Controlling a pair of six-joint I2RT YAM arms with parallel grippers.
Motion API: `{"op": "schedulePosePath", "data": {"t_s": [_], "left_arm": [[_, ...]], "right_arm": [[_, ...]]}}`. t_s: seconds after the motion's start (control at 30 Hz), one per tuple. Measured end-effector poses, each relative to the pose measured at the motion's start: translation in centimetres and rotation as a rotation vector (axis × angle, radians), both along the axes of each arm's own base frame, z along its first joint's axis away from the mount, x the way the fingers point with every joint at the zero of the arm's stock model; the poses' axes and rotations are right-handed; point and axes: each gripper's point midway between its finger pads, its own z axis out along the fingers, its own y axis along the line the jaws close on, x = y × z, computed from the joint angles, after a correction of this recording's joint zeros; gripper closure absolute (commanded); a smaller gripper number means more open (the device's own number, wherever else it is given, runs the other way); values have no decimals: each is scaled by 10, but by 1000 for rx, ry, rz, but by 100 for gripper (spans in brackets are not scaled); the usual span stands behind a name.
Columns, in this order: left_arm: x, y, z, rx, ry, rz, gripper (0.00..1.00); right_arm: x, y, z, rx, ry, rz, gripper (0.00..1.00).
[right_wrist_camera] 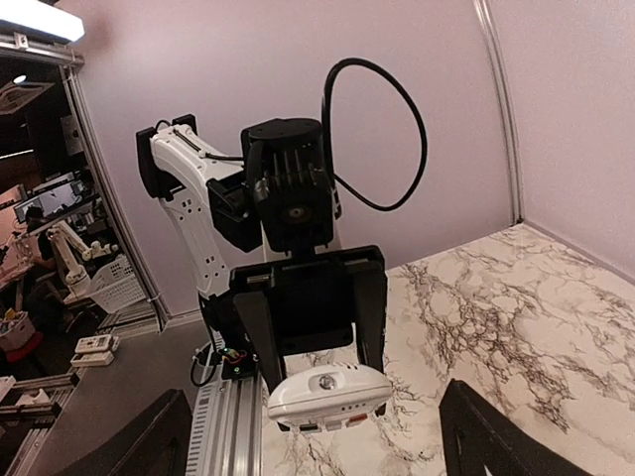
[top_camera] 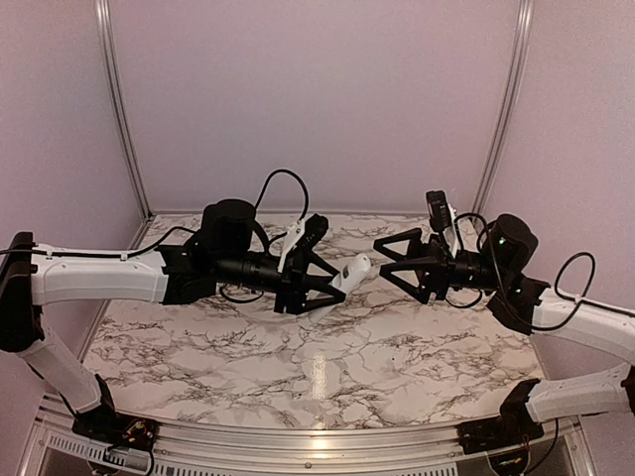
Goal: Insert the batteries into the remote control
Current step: Pass from the left arm to the right
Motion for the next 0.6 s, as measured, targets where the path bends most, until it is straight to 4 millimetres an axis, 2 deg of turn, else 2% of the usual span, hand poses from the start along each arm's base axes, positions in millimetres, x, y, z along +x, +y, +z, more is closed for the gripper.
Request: {"op": "schedulePosePath", "data": {"t_s": [0.1, 0.3, 0.5, 0.6], "left_arm": [[-7, 2, 6, -47, 5, -32, 73], [-19, 7, 25, -137, 2, -74, 74], [-22, 8, 38, -190, -12, -91, 74], [-23, 9, 37, -197, -14, -90, 75]], "right_arm": [[-3, 12, 2, -3, -15, 42, 20], [-6, 32, -11, -27, 5, 106, 25], [-20, 48, 1, -9, -40, 180, 26], [-26, 50, 6, 1, -64, 204, 25]]}}
